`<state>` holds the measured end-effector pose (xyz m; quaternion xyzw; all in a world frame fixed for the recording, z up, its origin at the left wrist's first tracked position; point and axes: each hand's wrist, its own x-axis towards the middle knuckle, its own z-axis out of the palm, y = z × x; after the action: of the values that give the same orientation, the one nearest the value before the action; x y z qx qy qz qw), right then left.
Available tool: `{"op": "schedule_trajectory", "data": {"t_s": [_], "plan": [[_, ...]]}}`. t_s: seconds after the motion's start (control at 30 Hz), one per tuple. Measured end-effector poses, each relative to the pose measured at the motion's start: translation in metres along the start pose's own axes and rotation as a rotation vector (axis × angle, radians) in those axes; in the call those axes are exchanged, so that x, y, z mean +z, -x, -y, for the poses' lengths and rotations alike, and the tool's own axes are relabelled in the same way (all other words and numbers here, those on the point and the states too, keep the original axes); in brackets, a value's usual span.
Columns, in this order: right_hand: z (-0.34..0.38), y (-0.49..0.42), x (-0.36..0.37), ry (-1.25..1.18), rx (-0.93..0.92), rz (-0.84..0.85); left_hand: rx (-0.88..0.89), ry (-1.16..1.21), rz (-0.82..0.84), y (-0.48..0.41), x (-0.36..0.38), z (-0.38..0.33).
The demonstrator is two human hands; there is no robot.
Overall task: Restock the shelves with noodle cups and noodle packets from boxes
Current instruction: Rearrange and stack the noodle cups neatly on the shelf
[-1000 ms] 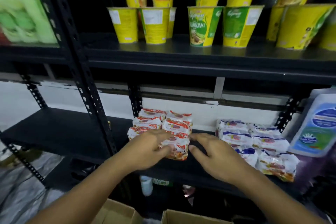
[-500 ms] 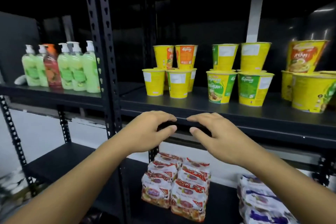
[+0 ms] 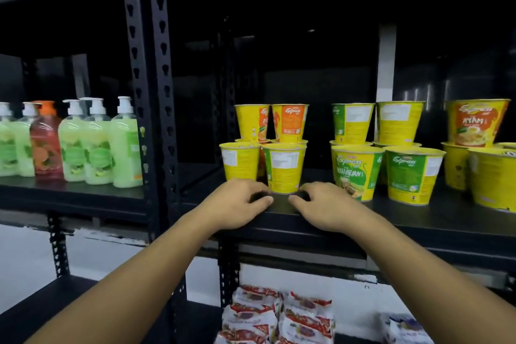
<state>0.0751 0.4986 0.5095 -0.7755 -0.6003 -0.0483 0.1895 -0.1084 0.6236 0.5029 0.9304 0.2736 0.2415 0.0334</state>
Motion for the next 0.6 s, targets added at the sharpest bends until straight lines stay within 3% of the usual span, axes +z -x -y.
{"op": "schedule_trajectory", "data": {"t_s": [0.2, 0.37, 0.6], "plan": [[0.004, -0.009, 0.006, 0.091, 0.085, 0.097, 0.055, -0.073, 0.105, -0.006, 0.013, 0.017], [0.010, -0.014, 0.001, 0.123, 0.091, 0.221, 0.058, -0.109, 0.097, -0.003, 0.016, 0.016], [0.018, -0.028, -0.002, 0.040, 0.188, 0.178, 0.029, -0.076, -0.201, 0.010, 0.025, 0.020]]}}
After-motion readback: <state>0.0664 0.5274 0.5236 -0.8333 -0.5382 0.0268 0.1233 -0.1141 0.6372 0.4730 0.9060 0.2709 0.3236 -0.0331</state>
